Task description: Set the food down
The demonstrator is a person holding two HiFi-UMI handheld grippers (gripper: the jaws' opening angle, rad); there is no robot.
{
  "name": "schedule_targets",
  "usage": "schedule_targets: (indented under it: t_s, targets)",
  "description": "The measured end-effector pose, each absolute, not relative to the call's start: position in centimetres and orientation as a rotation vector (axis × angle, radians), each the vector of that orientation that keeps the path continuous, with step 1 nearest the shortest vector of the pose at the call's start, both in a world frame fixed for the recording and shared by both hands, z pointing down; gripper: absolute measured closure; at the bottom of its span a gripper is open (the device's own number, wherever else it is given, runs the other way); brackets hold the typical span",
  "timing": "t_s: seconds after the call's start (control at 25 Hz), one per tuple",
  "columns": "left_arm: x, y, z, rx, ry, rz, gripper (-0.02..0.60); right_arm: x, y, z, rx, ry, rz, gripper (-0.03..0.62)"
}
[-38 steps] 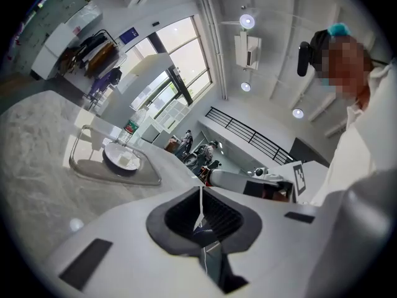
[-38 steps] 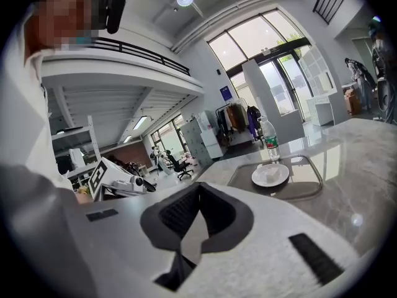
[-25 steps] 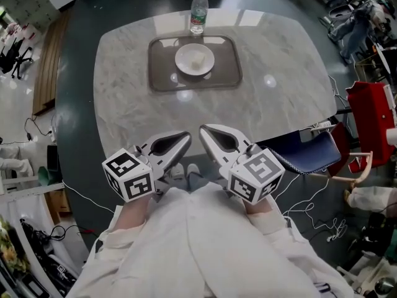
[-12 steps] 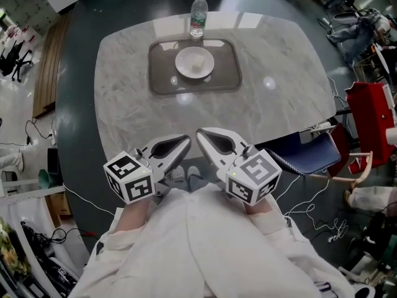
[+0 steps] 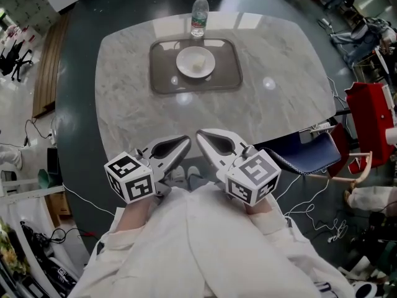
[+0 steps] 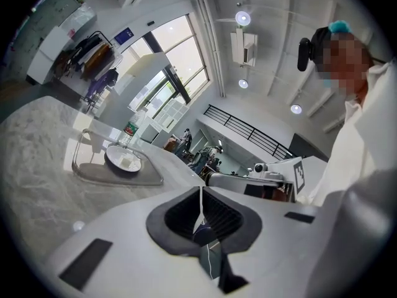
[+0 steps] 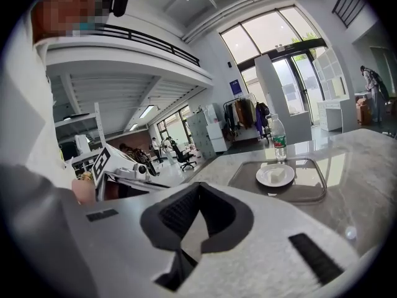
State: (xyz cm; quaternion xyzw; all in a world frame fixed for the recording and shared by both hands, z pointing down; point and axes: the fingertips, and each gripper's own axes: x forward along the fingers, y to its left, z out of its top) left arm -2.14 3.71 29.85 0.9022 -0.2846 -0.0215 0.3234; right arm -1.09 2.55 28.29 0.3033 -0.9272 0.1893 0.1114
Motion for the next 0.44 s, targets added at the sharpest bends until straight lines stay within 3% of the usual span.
schedule_targets:
  t_s: [0.44]
  targets:
    - [-2.0,4.3,31.5,2.38,-0.767,0.11,0.557,-1.1,3.4,29.0,0.882,-2.702,0.57,0.592]
